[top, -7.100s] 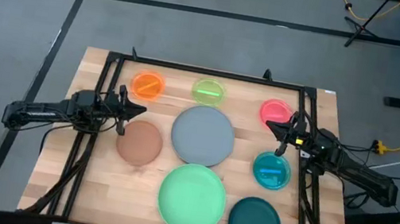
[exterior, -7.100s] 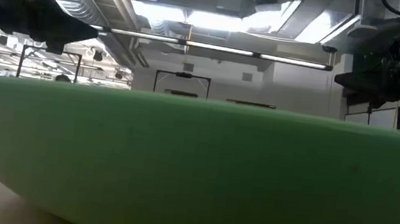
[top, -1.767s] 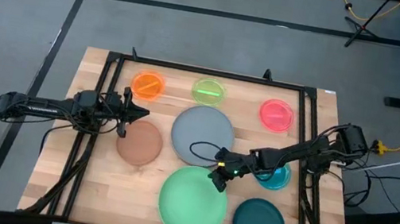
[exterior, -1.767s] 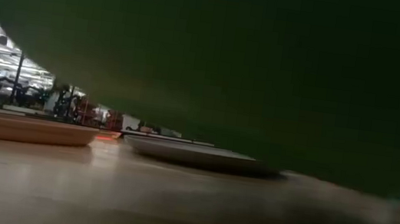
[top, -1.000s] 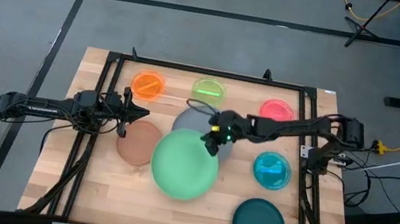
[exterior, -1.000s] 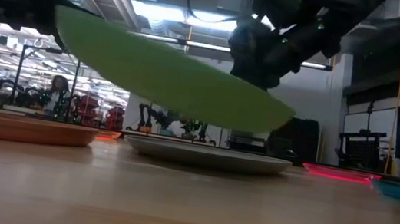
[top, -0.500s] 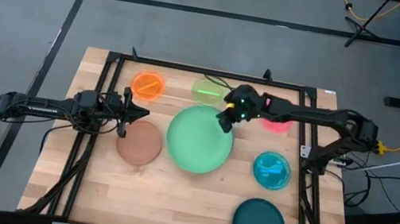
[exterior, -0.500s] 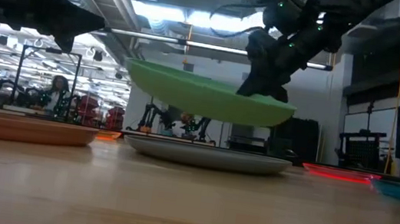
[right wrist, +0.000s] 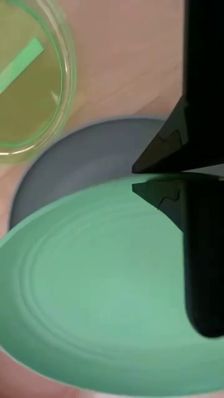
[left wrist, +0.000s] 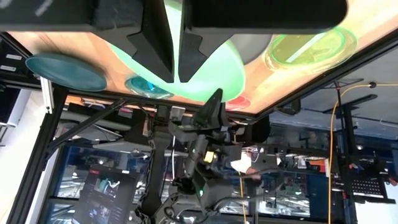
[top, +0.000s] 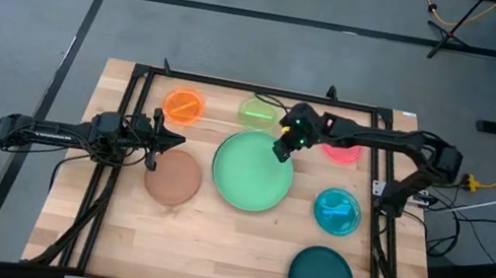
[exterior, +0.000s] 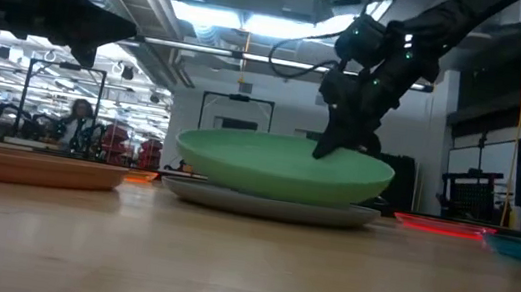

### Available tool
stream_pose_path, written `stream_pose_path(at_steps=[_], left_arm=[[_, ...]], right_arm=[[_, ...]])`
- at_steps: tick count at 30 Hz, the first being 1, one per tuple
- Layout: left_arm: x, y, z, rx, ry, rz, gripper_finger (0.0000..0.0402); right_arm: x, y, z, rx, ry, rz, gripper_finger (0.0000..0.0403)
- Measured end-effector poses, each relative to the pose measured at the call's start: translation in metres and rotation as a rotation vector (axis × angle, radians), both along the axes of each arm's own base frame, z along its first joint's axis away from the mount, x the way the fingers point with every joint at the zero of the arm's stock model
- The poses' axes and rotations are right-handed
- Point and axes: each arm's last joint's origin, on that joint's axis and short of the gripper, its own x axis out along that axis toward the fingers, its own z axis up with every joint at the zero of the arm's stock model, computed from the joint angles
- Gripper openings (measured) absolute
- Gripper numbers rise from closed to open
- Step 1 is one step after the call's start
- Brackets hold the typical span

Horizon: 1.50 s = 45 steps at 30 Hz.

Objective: Stack plastic plates
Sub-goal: Stack the green plate on top of the gray plate, then stack the dark blue plate on top of the green plate

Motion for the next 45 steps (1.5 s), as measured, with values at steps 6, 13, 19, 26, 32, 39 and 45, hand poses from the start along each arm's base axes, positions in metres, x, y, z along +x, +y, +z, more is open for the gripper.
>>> stream_pose_path(at_steps=[6,13,19,26,32,39,45], left_arm=[[0.000,0.000,0.000,-0.001,0.000,0.000,0.0016],[0.000,0.000,0.000,-0.002,0.000,0.000,0.0016],[0.000,0.000,0.001,-0.001,-0.011,0.003,0.0016],[0.000,0.000,0.000,0.000,-0.002,0.003,0.0016],[0.000,0.000,0.000,-0.039,-0.008,-0.006,0.0016],[0.000,0.000,-0.001,-0.054,-0.002,-0.008,0.0016],[0.000,0.000,-0.002,-0.056,0.006,-0.008,0.0016]], right_arm=[[0.006,-0.003,-0.013,-0.015,0.018,-0.015,0.0005],[0.010,-0.004,-0.026,-0.001,0.051,-0.014,0.0005],[0.010,-0.005,-0.025,-0.025,0.049,-0.029,0.0005],[0.010,-0.006,-0.026,-0.043,0.063,-0.044,0.0016],[0.010,-0.006,-0.026,-0.076,0.071,-0.031,0.0094],[0.002,0.000,-0.001,-0.065,0.157,0.019,0.0156],[-0.003,0.027,0.034,-0.086,0.147,0.092,0.0161]])
